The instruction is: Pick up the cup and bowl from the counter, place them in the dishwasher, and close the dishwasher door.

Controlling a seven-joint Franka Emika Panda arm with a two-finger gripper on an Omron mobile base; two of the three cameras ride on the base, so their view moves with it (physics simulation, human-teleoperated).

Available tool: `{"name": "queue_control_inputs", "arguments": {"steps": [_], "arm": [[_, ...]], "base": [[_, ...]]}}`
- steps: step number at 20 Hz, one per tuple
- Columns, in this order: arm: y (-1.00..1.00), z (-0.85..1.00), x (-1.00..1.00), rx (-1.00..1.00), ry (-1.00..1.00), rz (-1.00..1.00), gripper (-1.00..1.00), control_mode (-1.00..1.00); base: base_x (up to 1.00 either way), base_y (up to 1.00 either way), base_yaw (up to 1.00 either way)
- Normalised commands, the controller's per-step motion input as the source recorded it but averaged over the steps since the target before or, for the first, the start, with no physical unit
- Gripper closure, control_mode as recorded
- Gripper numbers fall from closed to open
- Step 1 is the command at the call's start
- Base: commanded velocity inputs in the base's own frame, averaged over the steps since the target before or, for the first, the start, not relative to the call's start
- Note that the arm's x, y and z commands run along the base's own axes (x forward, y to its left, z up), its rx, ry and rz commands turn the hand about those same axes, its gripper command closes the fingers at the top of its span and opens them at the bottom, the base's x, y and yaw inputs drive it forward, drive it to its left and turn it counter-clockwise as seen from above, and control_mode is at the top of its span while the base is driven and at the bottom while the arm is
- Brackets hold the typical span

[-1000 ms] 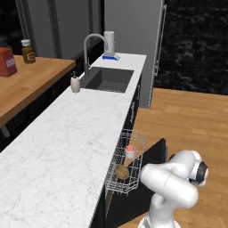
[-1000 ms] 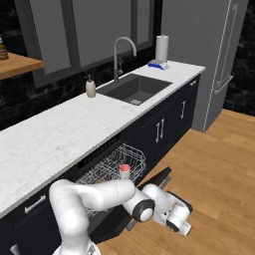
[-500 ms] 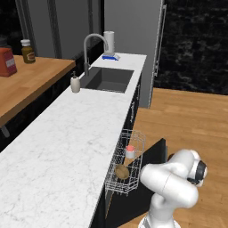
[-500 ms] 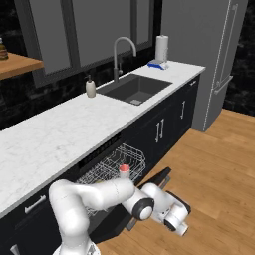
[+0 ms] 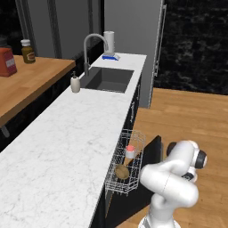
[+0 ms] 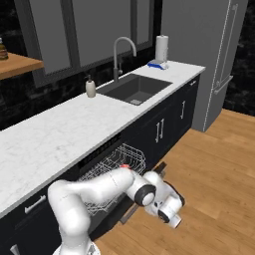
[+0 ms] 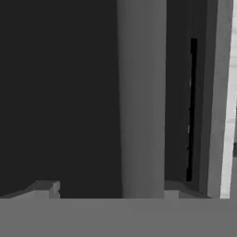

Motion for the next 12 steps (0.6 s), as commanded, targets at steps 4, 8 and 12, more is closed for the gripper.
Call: {"name": "queue_control_inputs", "arguments": {"steps": [4, 8, 12], "arm": [[1.0, 0.74, 0.47, 0.06, 0.0, 0.0, -1.0, -1.0], [1.0, 0.68, 0.46, 0.02, -0.02, 0.0, -1.0, -1.0], [1.0, 0.54, 0.48, 0.04, 0.0, 0.0, -1.0, -1.0]], "base": [[0.0, 0.0, 0.0], [0.0, 0.0, 0.0], [0.0, 0.0, 0.0]]}}
